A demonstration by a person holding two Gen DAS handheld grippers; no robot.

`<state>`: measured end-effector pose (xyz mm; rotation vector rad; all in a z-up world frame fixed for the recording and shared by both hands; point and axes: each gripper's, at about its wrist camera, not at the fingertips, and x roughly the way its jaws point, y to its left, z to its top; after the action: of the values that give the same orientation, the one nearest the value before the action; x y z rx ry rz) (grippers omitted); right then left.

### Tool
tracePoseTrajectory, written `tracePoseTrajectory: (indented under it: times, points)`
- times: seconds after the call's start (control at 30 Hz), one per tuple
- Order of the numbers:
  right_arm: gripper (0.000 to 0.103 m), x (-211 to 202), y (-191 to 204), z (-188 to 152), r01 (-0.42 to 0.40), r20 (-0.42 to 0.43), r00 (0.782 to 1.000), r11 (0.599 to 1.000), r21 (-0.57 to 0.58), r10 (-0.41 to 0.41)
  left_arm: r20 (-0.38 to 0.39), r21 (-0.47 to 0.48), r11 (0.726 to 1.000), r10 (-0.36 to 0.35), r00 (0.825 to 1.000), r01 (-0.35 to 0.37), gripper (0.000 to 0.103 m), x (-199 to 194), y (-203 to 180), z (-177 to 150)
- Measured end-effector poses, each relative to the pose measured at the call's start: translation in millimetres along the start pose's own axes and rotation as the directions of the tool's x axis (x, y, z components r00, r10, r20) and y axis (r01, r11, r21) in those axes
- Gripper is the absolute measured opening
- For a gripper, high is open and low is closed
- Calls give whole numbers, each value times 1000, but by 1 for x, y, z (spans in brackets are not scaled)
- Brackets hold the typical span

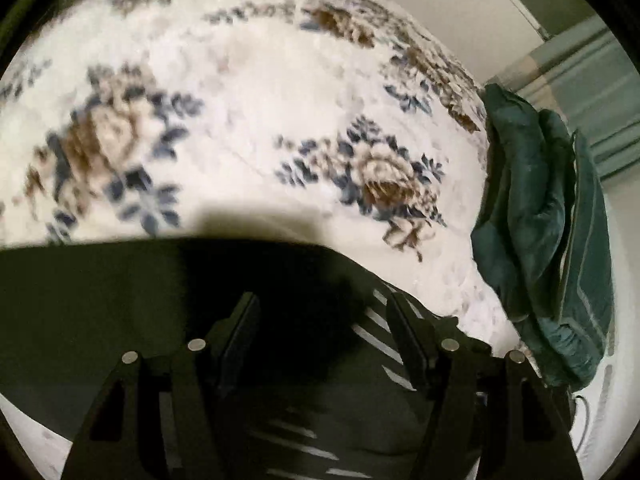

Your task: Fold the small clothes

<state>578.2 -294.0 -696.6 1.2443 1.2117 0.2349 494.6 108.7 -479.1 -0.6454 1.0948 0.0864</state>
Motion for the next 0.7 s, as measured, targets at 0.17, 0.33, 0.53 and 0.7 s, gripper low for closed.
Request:
tracePoseTrajectory:
  times: [0.17,0.33,0.53,0.7]
  points:
    - [77,-24,-21,-34,87,-40,995,995,-50,-89,-30,75,994,81,996,-79,63,-6,15,-32]
    - [77,-45,-54,-81,247,-47,967,967,-57,-249,-61,66,991,117,991,-113,63,2,32,-60]
    - [77,-28,-98,-116,292,-102,954,953,85,-283,-81,140,985,113,990,-101,63,29,20,-49]
    - [77,-11,-107,-114,292,-47,956,945,150,-288,-96,317,939,170,981,-132,53,68,-14,-32]
